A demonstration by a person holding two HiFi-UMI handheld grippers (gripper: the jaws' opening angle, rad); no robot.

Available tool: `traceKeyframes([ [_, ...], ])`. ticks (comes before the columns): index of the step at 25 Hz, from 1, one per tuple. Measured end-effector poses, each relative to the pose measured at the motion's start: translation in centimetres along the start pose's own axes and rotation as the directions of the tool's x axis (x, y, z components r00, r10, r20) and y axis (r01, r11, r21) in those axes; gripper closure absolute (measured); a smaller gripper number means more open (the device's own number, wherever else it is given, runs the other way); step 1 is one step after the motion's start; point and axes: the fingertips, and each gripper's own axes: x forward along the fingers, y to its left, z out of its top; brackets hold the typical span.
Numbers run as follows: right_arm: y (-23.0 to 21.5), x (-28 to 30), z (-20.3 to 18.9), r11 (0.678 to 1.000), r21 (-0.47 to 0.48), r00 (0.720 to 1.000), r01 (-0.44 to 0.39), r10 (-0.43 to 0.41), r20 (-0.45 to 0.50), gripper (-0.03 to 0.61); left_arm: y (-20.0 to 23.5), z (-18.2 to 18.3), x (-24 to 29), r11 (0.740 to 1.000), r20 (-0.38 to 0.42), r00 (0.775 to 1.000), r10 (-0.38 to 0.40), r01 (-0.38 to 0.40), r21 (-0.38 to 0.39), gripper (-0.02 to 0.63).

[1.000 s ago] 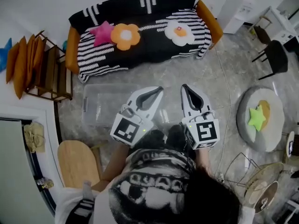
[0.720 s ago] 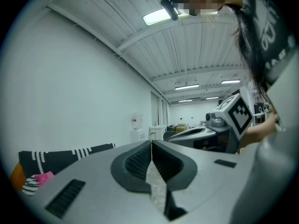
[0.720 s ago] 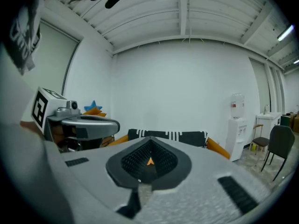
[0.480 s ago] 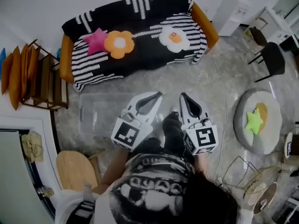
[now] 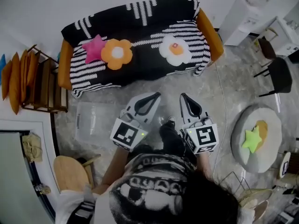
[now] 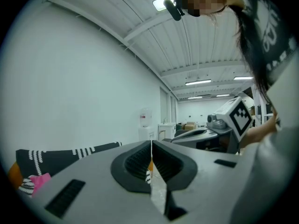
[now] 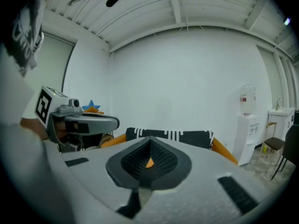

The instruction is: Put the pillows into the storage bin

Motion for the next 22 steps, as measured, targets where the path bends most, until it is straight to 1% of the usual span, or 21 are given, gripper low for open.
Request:
traceKeyframes([
  [5, -8.5, 3.8, 1.1, 0.999, -0.013, 0.999, -0.038, 0.038, -0.007, 0.575, 1.9, 1.5, 8.4, 0.998, -0.013, 0.998, 0.059, -0.059, -0.012, 0.609],
  [7, -11.2, 5.0, 1.3, 0.998, -0.01, 0.998, -0.059, 0.059, -0.005, 0.576, 2.2, 1.8, 10.9, 0.996, -0.038, 0.996, 0.083, -0.084, -0.025, 0.609],
  [9, -13.3, 5.9, 1.3, 0.998, 0.001, 0.998, -0.07, 0.07, -0.007, 0.576, 2.6, 1.5, 12.7, 0.994, -0.05, 0.993, 0.11, -0.111, -0.013, 0.609],
  [12, -15.3, 6.8, 1.3, 0.996, 0.021, 0.997, -0.083, 0.083, -0.001, 0.576, 3.2, 0.9, 14.4, 0.99, -0.083, 0.986, 0.143, -0.144, -0.006, 0.609],
  [14, -16.0, 7.1, 1.2, 0.994, 0.037, 0.995, -0.099, 0.099, 0.008, 0.576, 3.3, 0.7, 15.3, 0.988, -0.111, 0.982, 0.151, -0.154, -0.02, 0.609],
  [15, -16.3, 7.2, 1.0, 0.993, 0.045, 0.994, -0.106, 0.105, 0.01, 0.576, 3.4, 0.6, 15.8, 0.987, -0.115, 0.981, 0.155, -0.158, -0.022, 0.609],
  [19, -17.9, 7.6, 0.1, 0.991, 0.07, 0.994, -0.112, 0.113, -0.001, 0.576, 3.6, 0.2, 18.0, 0.987, -0.086, 0.984, 0.156, -0.158, -0.019, 0.609],
  [22, -19.0, 8.1, -0.4, 0.989, 0.091, 0.993, -0.118, 0.119, -0.005, 0.576, 3.5, 0.0, 19.6, 0.99, -0.108, 0.985, 0.137, -0.14, -0.027, 0.609],
])
